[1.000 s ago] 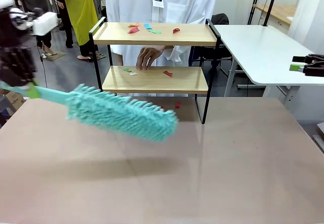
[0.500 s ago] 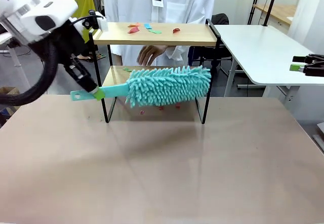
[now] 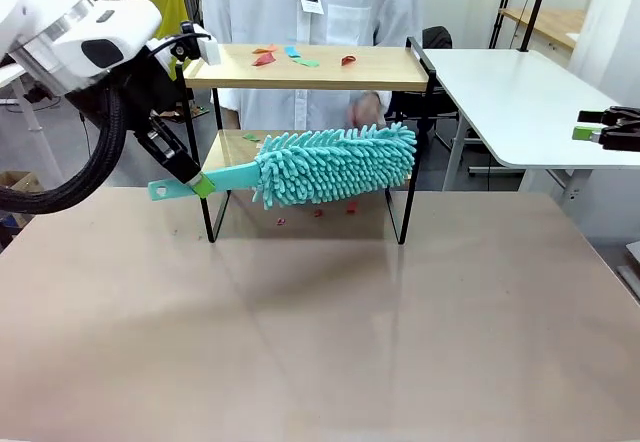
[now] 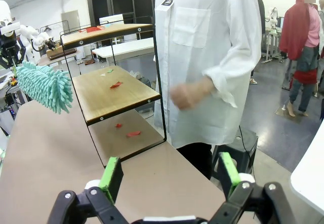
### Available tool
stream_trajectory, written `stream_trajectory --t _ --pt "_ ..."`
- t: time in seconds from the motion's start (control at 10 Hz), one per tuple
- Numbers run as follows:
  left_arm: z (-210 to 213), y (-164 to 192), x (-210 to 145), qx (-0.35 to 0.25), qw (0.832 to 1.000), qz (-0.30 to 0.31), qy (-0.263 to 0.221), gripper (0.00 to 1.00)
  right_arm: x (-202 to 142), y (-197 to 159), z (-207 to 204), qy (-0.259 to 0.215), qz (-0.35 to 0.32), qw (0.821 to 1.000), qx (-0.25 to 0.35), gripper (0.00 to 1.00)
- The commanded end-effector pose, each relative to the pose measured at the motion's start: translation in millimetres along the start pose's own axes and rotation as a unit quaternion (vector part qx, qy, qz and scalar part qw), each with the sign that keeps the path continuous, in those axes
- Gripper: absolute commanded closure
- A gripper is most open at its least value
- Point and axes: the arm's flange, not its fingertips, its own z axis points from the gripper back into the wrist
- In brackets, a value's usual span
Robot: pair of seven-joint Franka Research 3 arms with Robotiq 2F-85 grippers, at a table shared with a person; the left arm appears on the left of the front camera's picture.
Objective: Clean the shelf.
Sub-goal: Clean the specific section of the Shelf indicated by the human with the Duster.
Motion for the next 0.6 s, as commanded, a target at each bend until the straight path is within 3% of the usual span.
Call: stream_trajectory --t 0.0,0.5 --pt "-16.5 -1.7 19.0 0.021 0.999 0.035 -0.014 0.87 3.2 0.7 -2.1 0.000 0.003 1.000 0.001 0.00" --pt "-72.6 -18.7 73.6 0.075 0.976 0.179 -0.100 0.87 3.2 0.7 -2.1 0.000 0.003 1.000 0.001 0.00"
